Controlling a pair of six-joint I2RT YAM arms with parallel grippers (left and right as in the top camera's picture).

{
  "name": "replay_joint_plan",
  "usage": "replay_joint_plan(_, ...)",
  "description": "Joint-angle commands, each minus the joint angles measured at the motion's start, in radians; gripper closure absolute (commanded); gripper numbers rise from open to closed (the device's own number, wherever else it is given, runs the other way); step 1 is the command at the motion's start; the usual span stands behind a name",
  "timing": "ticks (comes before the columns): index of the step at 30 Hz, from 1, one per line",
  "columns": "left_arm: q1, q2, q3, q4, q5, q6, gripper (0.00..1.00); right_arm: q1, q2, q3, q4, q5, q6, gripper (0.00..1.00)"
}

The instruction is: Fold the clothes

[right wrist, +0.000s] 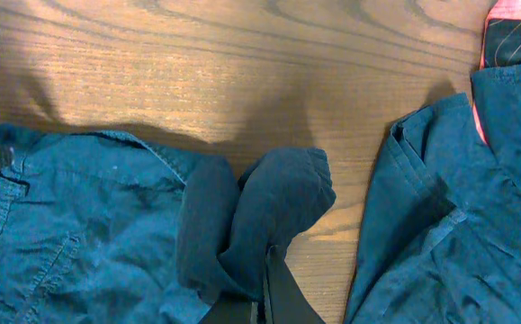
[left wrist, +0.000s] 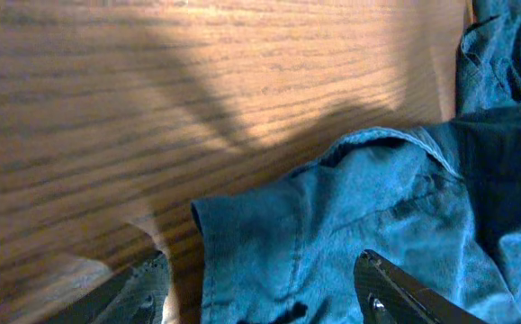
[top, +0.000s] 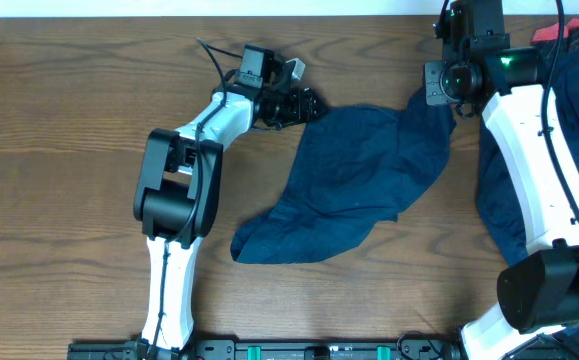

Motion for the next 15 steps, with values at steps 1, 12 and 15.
replay_joint_plan(1, -0.012, 0.039, 0.010, 0.008, -0.063, 0.010, 0.32, 0.010, -0.023, 0.014, -0.003, 0.003, 0.007, 0.99)
replay_joint_plan(12, -0.056, 0.043, 0.010, 0.023, -0.066, 0.036, 0.94, 0.011, -0.023, 0.014, -0.008, 0.003, 0.014, 0.99)
replay_joint_plan(15, -0.048, 0.029, 0.011, 0.011, -0.064, 0.036, 0.94, 0.010, -0.023, 0.014, -0.008, 0.003, 0.014, 0.99)
